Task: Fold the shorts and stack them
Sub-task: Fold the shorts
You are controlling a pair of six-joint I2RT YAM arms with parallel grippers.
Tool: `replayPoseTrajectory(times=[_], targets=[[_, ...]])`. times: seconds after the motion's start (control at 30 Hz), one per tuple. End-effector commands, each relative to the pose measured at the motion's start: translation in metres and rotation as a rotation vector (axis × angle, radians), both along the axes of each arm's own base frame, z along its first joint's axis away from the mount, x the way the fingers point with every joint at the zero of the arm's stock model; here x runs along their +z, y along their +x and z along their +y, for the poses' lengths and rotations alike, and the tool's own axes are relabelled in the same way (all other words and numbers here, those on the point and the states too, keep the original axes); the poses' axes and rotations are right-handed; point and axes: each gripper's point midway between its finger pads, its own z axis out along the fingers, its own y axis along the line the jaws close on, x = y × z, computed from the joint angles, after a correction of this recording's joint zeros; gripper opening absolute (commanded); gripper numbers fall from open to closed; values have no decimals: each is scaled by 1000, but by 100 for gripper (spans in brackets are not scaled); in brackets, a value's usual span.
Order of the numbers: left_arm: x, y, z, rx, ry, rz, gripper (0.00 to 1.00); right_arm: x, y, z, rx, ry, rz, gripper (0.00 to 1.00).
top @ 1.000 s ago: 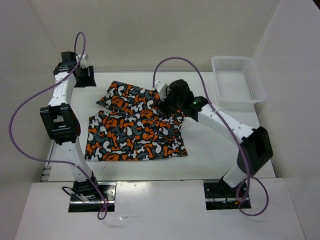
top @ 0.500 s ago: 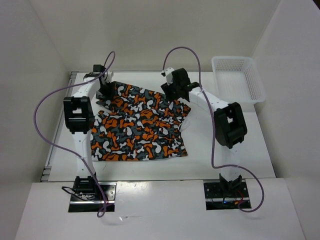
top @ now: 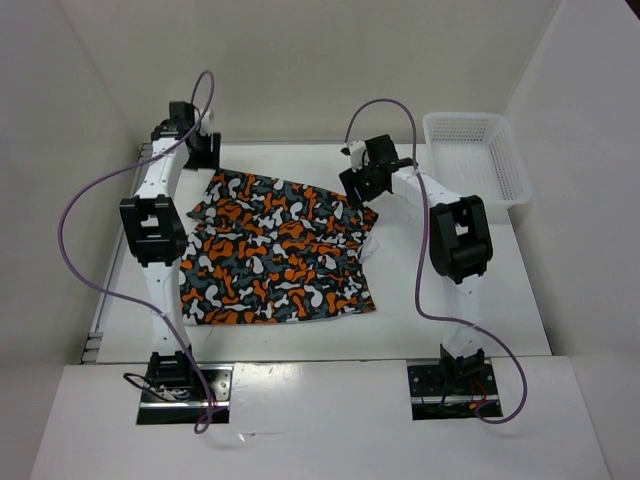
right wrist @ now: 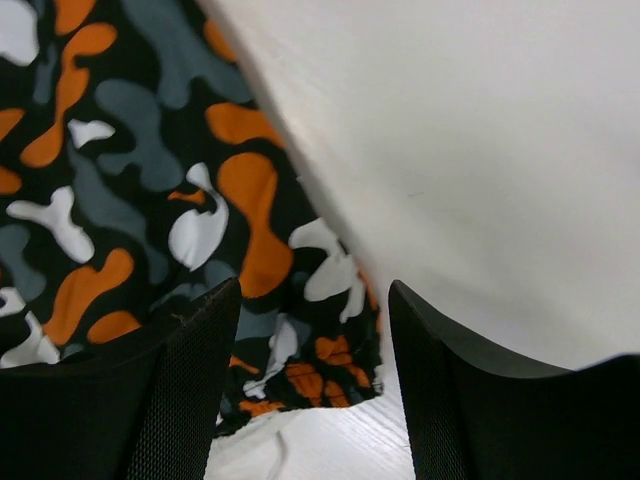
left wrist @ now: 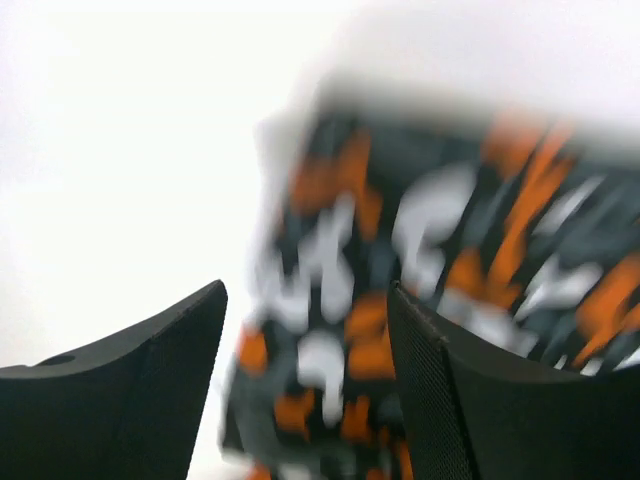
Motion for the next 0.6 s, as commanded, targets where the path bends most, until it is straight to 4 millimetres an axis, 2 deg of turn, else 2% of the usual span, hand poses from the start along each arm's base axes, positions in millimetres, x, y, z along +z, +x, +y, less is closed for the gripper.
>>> replayPoseTrajectory(times=[0.0, 0.03, 0.07, 0.1, 0.13, 0.17, 0.23, 0.27, 0.3, 0.37, 0.4, 0.47, 0.57], targets=[[61, 67, -17, -59, -32, -239, 73, -4, -21, 16, 120, 28, 56, 66], [63, 74, -23, -67, -23, -260, 73, -8, -24, 15, 120, 25, 67, 66], [75, 83, -28, -77, -21, -301, 73, -8, -24, 15, 127, 21, 63, 66], [57, 87, -30, -83, -31, -280, 75, -9, -23, 13, 120, 11, 60, 66], [51, 91, -32, -90, -39, -279, 75, -10, -24, 12, 128, 4, 65, 66], [31, 93, -39, -100, -43, -253, 75, -11, -22, 13, 128, 4, 65, 66], [23, 98, -39, -100, -43, -253, 76, -13, -23, 13, 128, 1, 75, 66], [8, 97, -39, -99, -45, -229, 76, -10, -20, 14, 128, 4, 65, 66], [7, 97, -39, -99, -45, -229, 76, -15, -22, 13, 128, -1, 82, 66], [-7, 97, -39, -98, -47, -206, 77, -11, -19, 14, 128, 2, 72, 66], [-7, 97, -39, -98, -47, -206, 77, -11, -19, 13, 135, -3, 68, 66], [-25, 94, -39, -97, -49, -172, 79, -12, -21, 13, 135, -5, 77, 66], [-32, 93, -39, -97, -50, -161, 79, -21, -24, 11, 142, -14, 93, 66]])
